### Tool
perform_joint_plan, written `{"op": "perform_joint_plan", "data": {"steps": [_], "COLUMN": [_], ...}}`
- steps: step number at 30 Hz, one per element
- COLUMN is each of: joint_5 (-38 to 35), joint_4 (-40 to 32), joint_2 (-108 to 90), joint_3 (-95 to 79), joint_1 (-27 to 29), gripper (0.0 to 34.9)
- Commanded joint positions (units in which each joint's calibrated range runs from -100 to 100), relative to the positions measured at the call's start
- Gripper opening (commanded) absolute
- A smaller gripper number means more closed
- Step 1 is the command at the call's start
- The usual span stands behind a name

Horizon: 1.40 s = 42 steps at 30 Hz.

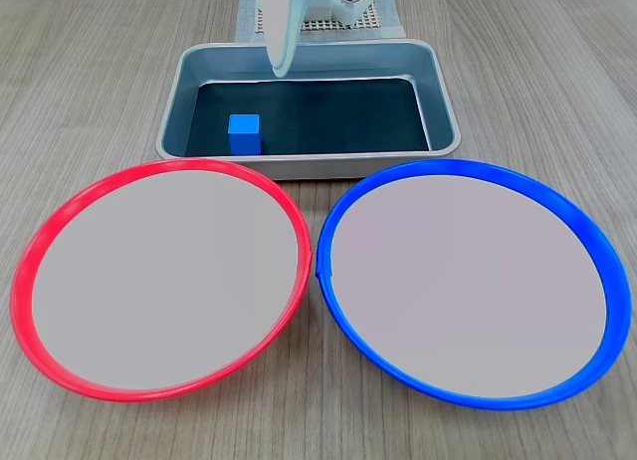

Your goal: Move a blue block from tray to blue dish

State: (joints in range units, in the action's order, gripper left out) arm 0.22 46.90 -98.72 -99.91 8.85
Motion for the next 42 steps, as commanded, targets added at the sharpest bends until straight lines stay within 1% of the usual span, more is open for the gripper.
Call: {"op": "perform_joint_plan", "data": {"steps": [1, 28, 34, 36, 38, 42], "joint_5": [0.1, 0.1, 0.3, -2.2, -6.3, -15.0], "joint_4": [0.4, 0.4, 0.1, 0.1, 0.5, 5.4], "joint_2": [-0.2, -0.2, 1.9, 7.3, 18.0, 39.8], "joint_3": [-0.1, -0.1, 0.4, 3.6, 10.8, 27.9], "joint_1": [0.0, 0.0, -0.8, 0.2, 2.0, 4.8], "gripper": [0.3, 0.3, 0.3, 0.3, 0.3, 0.3]}}
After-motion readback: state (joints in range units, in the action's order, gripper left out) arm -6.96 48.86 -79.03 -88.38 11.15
